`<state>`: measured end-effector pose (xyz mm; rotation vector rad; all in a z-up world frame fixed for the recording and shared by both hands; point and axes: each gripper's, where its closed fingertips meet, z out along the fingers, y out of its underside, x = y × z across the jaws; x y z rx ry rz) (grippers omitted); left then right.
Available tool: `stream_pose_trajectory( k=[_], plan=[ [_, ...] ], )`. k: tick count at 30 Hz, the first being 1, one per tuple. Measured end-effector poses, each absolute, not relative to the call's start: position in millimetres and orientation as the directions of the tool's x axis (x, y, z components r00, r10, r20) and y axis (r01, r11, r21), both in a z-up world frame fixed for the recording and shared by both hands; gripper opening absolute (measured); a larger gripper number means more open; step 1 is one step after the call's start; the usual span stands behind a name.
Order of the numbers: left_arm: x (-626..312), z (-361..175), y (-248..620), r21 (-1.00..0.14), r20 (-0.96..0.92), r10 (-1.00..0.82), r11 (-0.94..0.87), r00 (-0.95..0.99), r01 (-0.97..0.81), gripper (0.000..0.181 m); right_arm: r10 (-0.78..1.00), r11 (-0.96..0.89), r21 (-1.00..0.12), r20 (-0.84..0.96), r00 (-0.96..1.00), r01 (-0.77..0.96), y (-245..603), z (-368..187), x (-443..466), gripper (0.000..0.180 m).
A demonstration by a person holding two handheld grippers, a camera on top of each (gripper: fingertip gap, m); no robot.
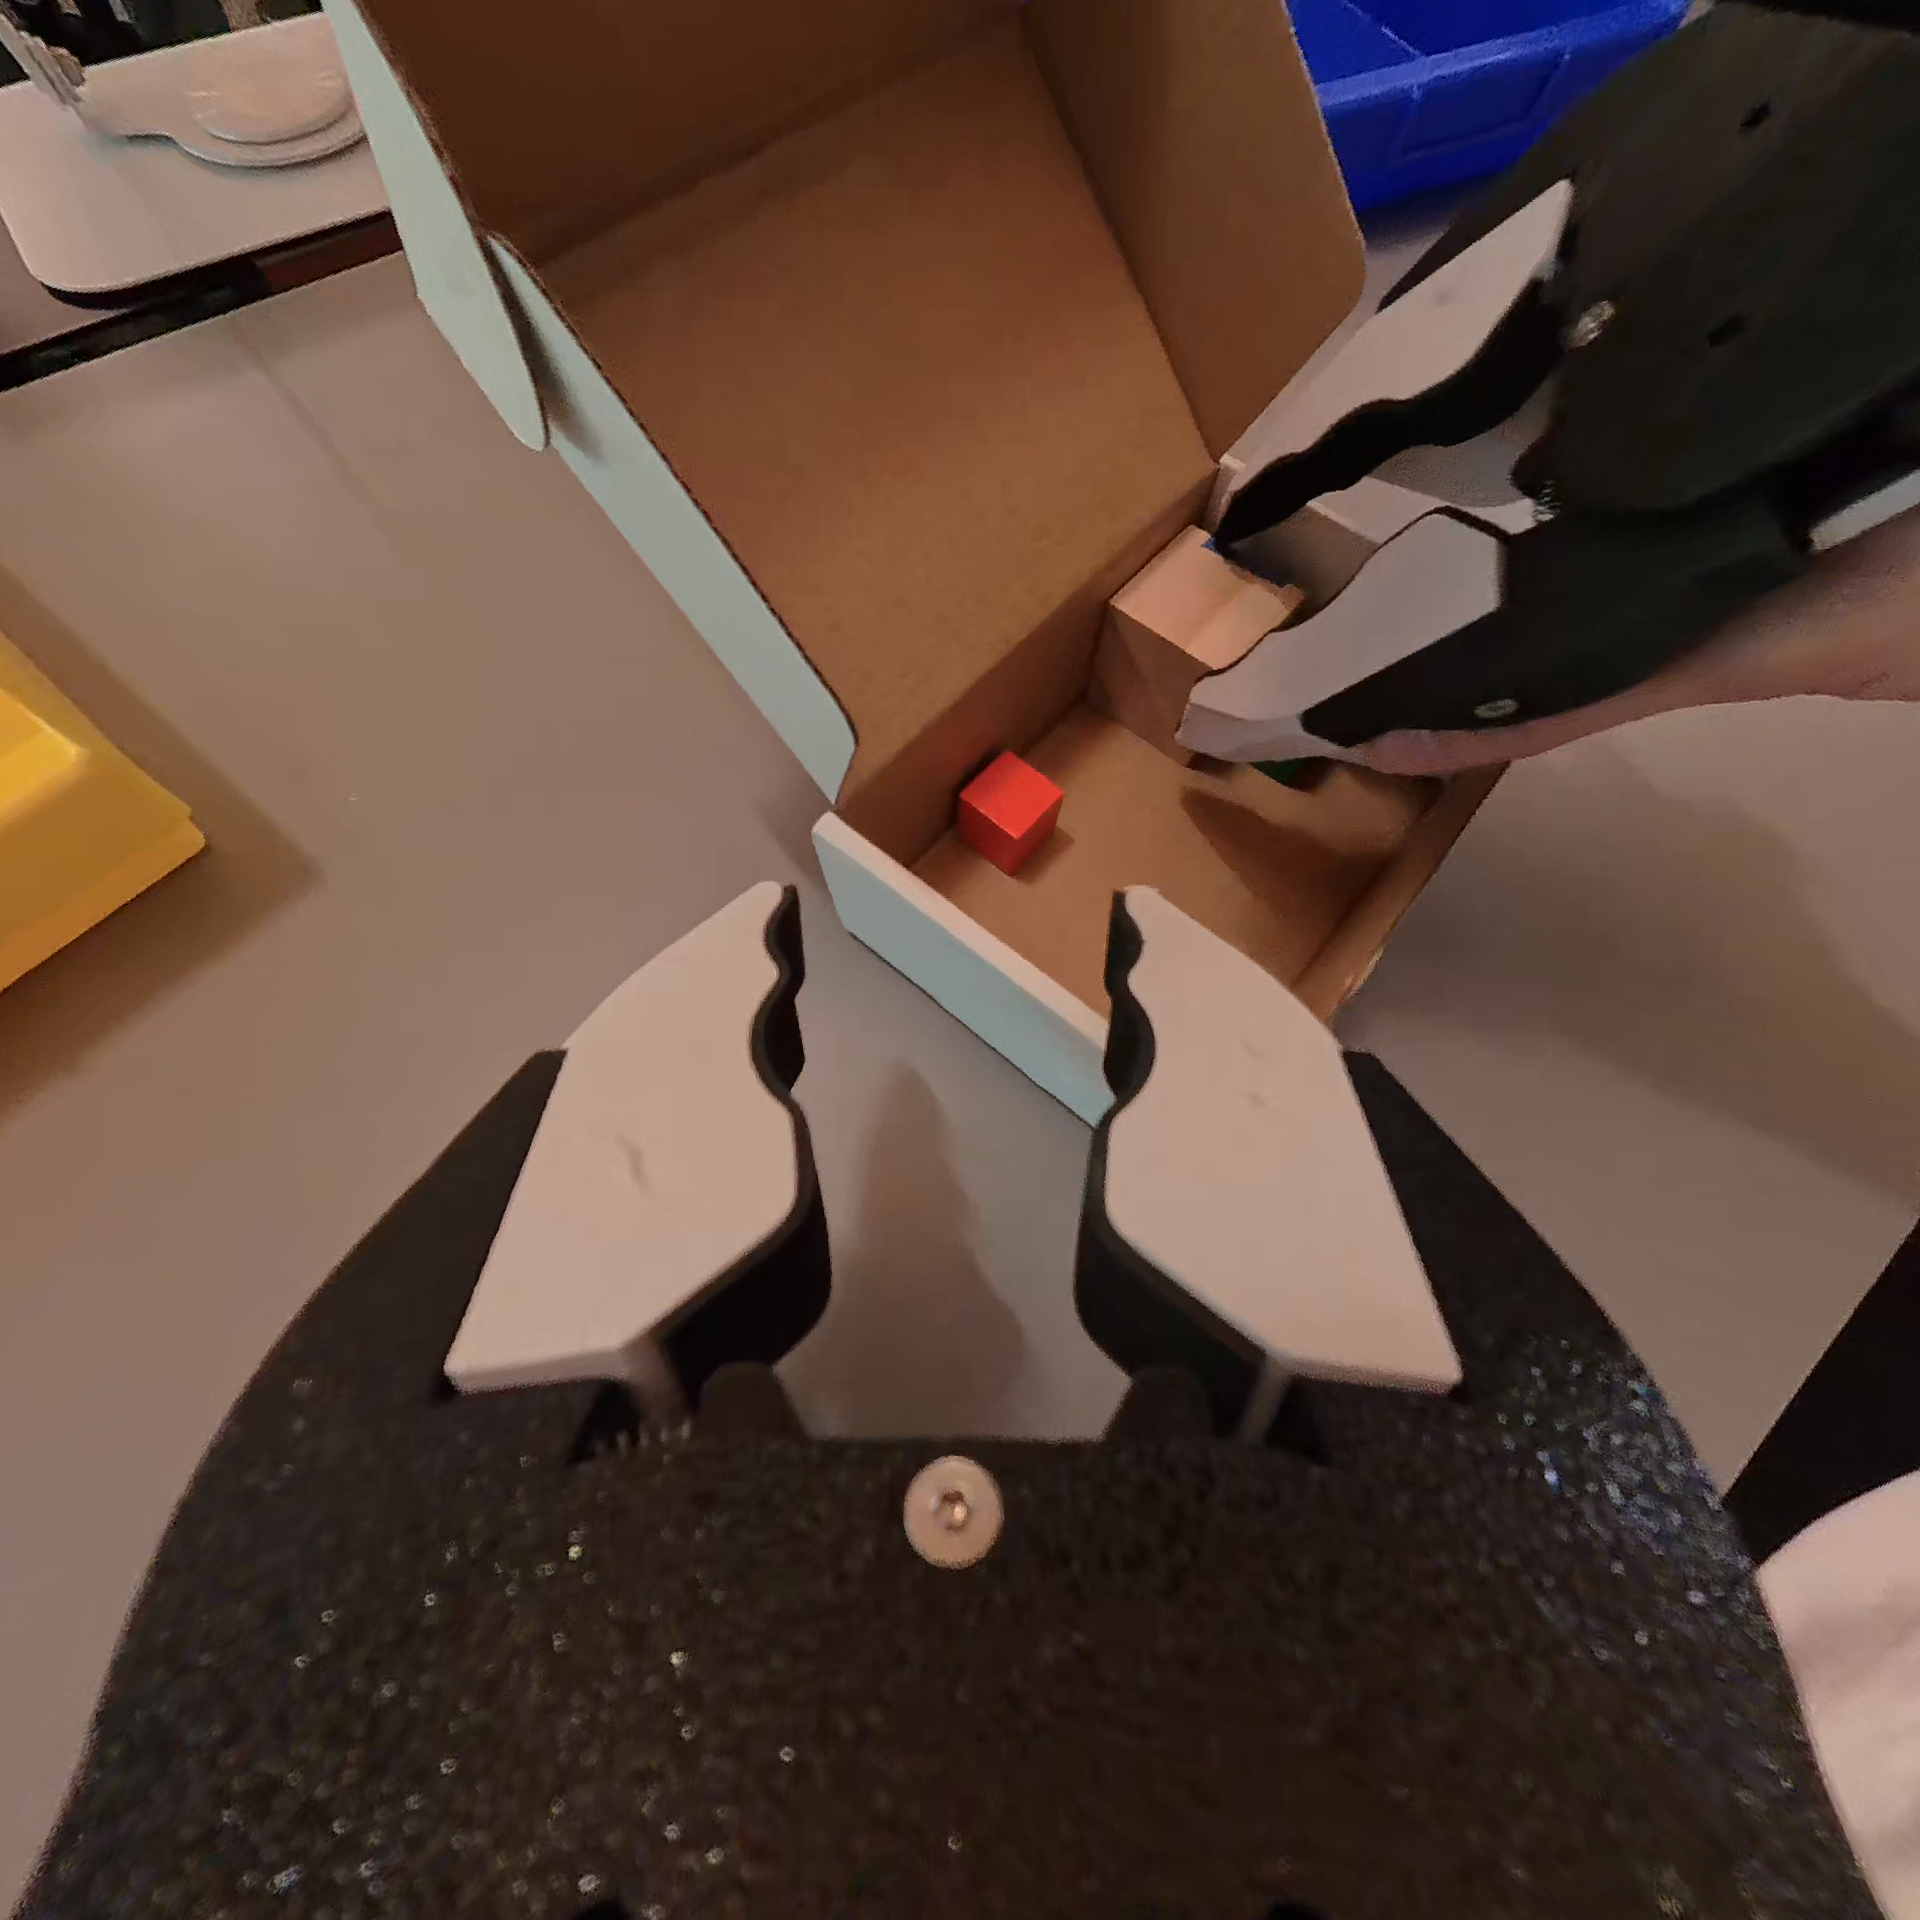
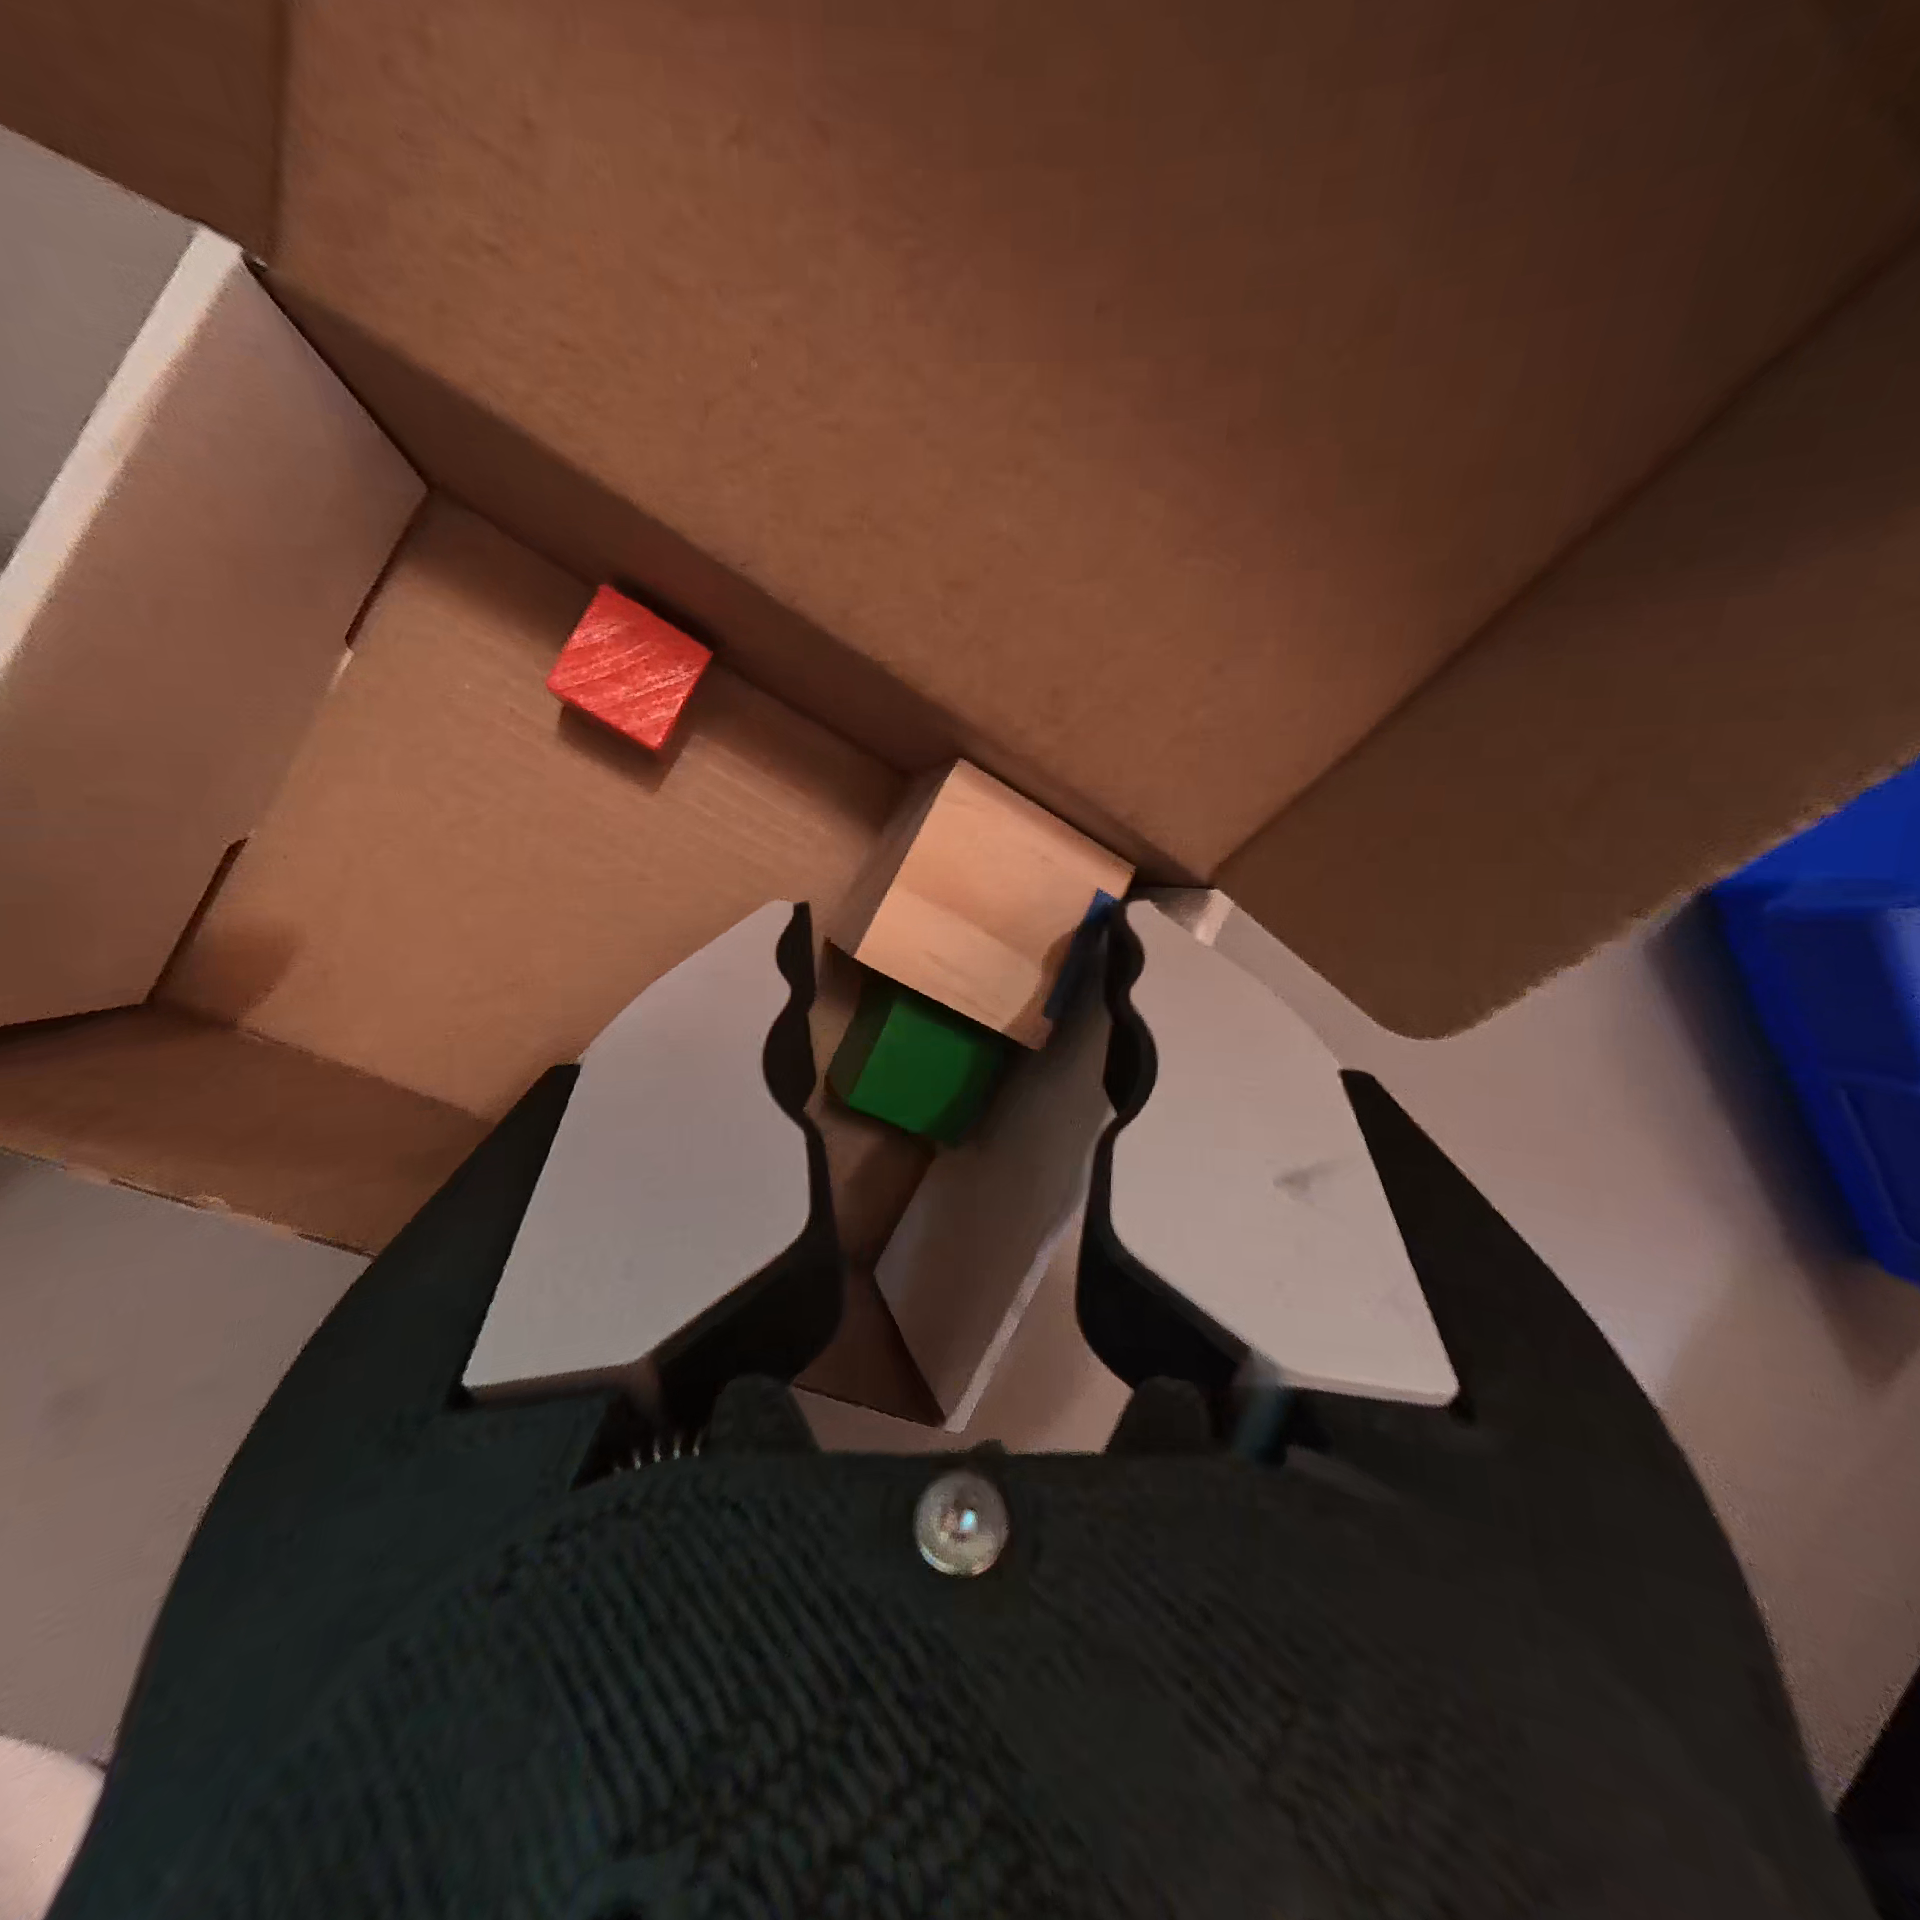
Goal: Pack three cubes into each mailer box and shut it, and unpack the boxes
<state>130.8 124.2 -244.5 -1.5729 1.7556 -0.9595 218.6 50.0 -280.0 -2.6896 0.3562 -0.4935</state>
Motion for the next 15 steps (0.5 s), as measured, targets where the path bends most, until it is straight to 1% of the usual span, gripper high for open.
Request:
stream_pose_trajectory(
  k=[5, 7, 9, 10, 12, 14, 15],
  plan=[
    [129.6, -241.9, 122.1, -0.826, 0.037, -0.988, 0.054, -0.149, -0.561, 0.055, -0.255, -0.937, -0.324, 0.376, 0.891, -0.132, 47.4, -283.1, 226.6, 0.050],
    [128.6, -240.6, 124.9, -0.827, 0.040, -0.988, 0.049, -0.146, -0.560, 0.055, -0.246, -0.943, -0.308, 0.389, 0.888, -0.126, 49.0, -286.1, 227.8, 0.056],
    [127.6, -238.3, 129.6, -0.831, 0.051, -0.989, 0.034, -0.137, -0.555, 0.055, -0.226, -0.942, -0.319, 0.388, 0.894, -0.100, 54.3, -289.2, 224.9, 0.067],
    [127.1, -236.6, 132.1, -0.834, 0.058, -0.990, 0.025, -0.132, -0.551, 0.055, -0.206, -0.949, -0.305, 0.413, 0.887, -0.079, 53.1, -290.7, 226.0, 0.066],
    [126.1, -233.6, 137.5, -0.840, 0.071, -0.990, 0.006, -0.121, -0.542, 0.055, -0.098, -0.967, -0.254, 0.481, 0.871, 0.031, 50.1, -292.6, 226.2, 0.066],
    [125.6, -231.4, 141.3, -0.845, 0.084, -0.990, -0.011, -0.113, -0.534, 0.055, -0.027, -0.960, -0.252, 0.507, 0.862, 0.118, 50.6, -292.0, 223.1, 0.062],
    [125.5, -231.2, 141.9, -0.846, 0.091, -0.989, -0.016, -0.114, -0.533, 0.055, -0.018, -0.954, -0.269, 0.497, 0.867, 0.135, 51.2, -291.2, 220.8, 0.061]
  ],
)
